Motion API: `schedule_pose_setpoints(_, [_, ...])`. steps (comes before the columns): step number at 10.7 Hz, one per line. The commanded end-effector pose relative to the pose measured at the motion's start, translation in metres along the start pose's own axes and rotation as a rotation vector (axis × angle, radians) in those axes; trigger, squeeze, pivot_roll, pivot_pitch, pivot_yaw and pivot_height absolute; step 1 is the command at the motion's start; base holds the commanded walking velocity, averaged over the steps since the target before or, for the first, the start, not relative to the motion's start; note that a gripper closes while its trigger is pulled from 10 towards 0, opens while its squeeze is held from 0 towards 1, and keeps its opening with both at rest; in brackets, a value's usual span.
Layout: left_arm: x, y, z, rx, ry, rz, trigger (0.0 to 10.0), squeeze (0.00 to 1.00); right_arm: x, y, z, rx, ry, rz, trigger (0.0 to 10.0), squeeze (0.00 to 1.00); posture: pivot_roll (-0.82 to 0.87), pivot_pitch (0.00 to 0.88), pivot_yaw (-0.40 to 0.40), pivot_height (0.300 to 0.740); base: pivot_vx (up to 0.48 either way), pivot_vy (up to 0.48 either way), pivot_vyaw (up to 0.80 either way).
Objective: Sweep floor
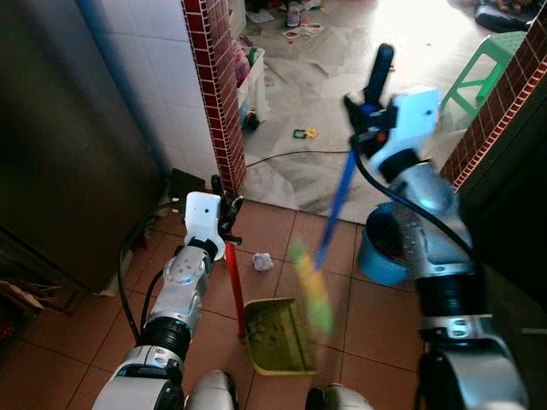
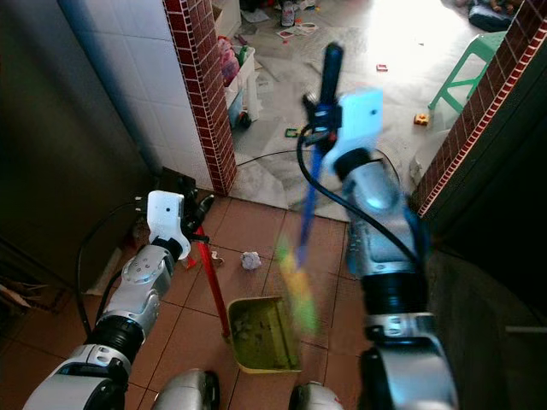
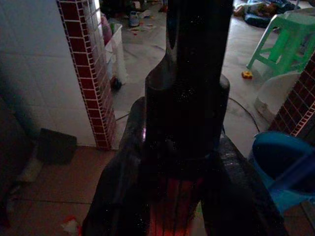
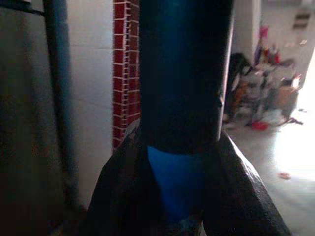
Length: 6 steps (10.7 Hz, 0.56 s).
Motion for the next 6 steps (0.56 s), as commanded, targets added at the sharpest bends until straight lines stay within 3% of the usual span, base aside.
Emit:
schedule_pose_setpoints(1, [-0.001, -0.001, 0.002, -0.008, 0.002, 0.012, 10.0, 0.00, 0.002, -0.002, 0.000, -0.026, -0.040, -0.024, 10.0, 0.00, -0.05, 0.038, 0.026, 0.740, 0.000, 0.000, 0.00])
schedule_pose_setpoints(4, [0.027, -0.004, 0.002, -0.030, 0.045, -0.093, 10.0, 0.00, -0.031, -0.024, -0.005, -0.128, -0.072, 0.058, 10.0, 0.00, -0.02, 0.043, 0.022, 0.740, 0.000, 0.000, 0.00])
schedule_pose_setpoints(6, [0.042, -0.007, 0.004, -0.002, 0.027, -0.151, 10.0, 0.00, -0.062, -0.044, 0.008, -0.146, -0.016, 0.154, 10.0, 0.00, -0.03, 0.031, -0.008, 0.740, 0.000, 0.000, 0.00])
Point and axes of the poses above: a point about 5 cm out from each wrist's last joint towards the gripper, its own y axis pointing out of the wrist towards the gripper, its own x axis along the axis of the wrist's last joint, z = x × y, the point moved 5 cm from there along y, pointing out of the wrist towards the gripper, and after that the axes turned 2 degrees about -y, right-handed, at the moved point
